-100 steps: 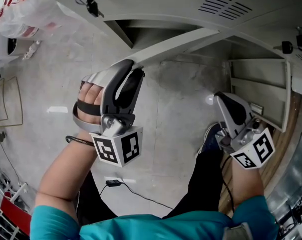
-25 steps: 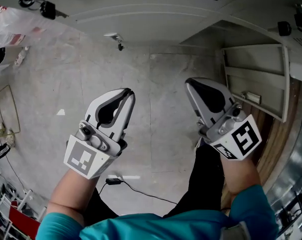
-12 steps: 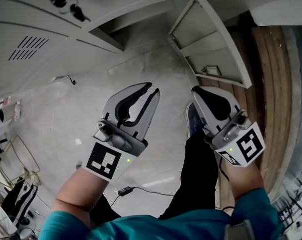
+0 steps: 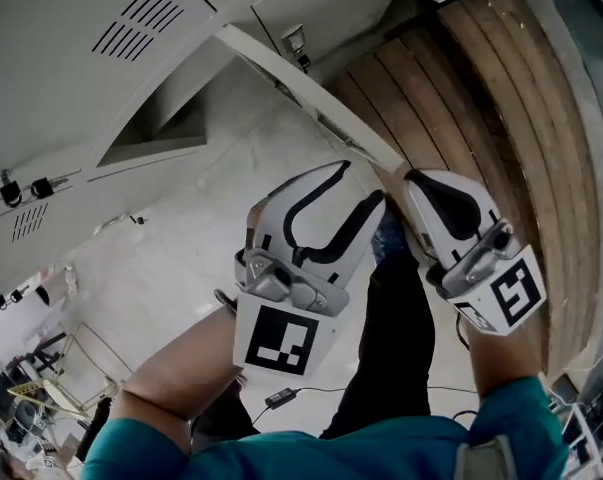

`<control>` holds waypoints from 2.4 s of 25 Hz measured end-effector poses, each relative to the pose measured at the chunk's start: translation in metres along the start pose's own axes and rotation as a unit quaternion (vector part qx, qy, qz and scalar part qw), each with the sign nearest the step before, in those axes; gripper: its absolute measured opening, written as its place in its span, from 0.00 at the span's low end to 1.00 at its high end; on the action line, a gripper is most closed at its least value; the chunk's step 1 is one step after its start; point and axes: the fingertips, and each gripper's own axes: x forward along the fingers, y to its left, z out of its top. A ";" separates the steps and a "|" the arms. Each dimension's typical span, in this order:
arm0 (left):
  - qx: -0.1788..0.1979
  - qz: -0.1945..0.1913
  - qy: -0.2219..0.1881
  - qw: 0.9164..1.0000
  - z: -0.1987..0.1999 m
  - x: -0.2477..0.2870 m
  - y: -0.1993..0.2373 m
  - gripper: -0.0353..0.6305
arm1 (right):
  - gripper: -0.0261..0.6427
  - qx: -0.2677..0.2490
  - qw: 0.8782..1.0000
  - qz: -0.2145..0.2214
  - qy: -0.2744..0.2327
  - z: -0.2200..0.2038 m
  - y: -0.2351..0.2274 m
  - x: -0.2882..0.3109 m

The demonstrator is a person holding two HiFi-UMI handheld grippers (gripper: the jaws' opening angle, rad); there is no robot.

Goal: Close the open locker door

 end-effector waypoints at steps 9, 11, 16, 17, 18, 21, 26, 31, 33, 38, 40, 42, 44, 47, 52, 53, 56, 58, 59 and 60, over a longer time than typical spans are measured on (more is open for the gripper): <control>0.126 0.009 0.042 0.991 0.000 0.052 -0.022 0.29 | 0.04 0.012 1.000 -0.022 -0.012 0.006 -0.027 -0.016; 0.140 0.021 0.050 0.989 -0.003 0.054 -0.019 0.29 | 0.04 0.011 1.000 -0.021 -0.012 0.006 -0.029 -0.017; 0.150 0.026 0.049 0.987 -0.003 0.050 -0.018 0.28 | 0.04 0.011 1.000 -0.022 -0.007 0.005 -0.032 -0.017; 0.151 0.025 0.050 0.987 -0.004 0.047 -0.019 0.27 | 0.04 0.011 1.000 -0.022 -0.007 0.005 -0.031 -0.016; 0.152 0.025 0.051 0.987 -0.005 0.043 -0.020 0.27 | 0.04 0.010 1.000 -0.020 -0.007 0.004 -0.029 -0.014; 0.146 0.026 0.053 0.988 -0.010 0.030 -0.020 0.27 | 0.04 0.007 1.000 -0.007 -0.001 0.001 -0.022 -0.005; 0.148 0.032 0.052 0.987 -0.021 -0.002 -0.017 0.27 | 0.04 0.001 1.000 0.008 0.004 -0.004 -0.005 0.013; 0.133 0.053 0.058 0.988 -0.033 -0.035 -0.010 0.27 | 0.04 -0.015 0.999 0.043 0.022 -0.009 0.012 0.036; 0.131 0.058 0.058 0.988 -0.038 -0.048 -0.005 0.27 | 0.04 -0.022 0.998 0.053 0.024 -0.009 0.022 0.048; 0.093 0.089 0.059 0.990 -0.054 -0.085 0.015 0.26 | 0.04 -0.026 0.996 0.082 0.037 -0.015 0.050 0.078; 0.081 0.105 0.062 0.989 -0.062 -0.099 0.025 0.26 | 0.04 -0.028 0.994 0.094 0.042 -0.018 0.060 0.089; 0.073 0.122 0.066 0.988 -0.069 -0.113 0.037 0.26 | 0.04 -0.028 0.993 0.106 0.046 -0.021 0.069 0.099; 0.068 0.139 0.071 0.985 -0.077 -0.126 0.050 0.25 | 0.04 -0.029 0.992 0.114 0.049 -0.023 0.078 0.108; 0.059 0.162 0.075 0.982 -0.085 -0.142 0.068 0.25 | 0.04 -0.029 0.990 0.127 0.051 -0.026 0.090 0.120; 0.055 0.194 0.074 0.977 -0.092 -0.159 0.100 0.26 | 0.04 -0.032 0.988 0.141 0.059 -0.031 0.105 0.136; 0.057 0.202 0.073 0.975 -0.093 -0.162 0.108 0.26 | 0.04 -0.033 0.987 0.143 0.061 -0.033 0.107 0.138; 0.067 0.228 0.086 0.967 -0.098 -0.171 0.133 0.26 | 0.04 -0.034 0.986 0.147 0.067 -0.037 0.112 0.144; 0.078 0.244 0.099 0.962 -0.102 -0.176 0.149 0.26 | 0.04 -0.034 0.986 0.149 0.070 -0.039 0.113 0.147; 0.084 0.251 0.105 0.959 -0.104 -0.179 0.157 0.26 | 0.04 -0.034 0.986 0.149 0.071 -0.041 0.114 0.148; 0.088 0.258 0.108 0.956 -0.105 -0.180 0.165 0.26 | 0.04 -0.033 0.986 0.149 0.073 -0.042 0.114 0.148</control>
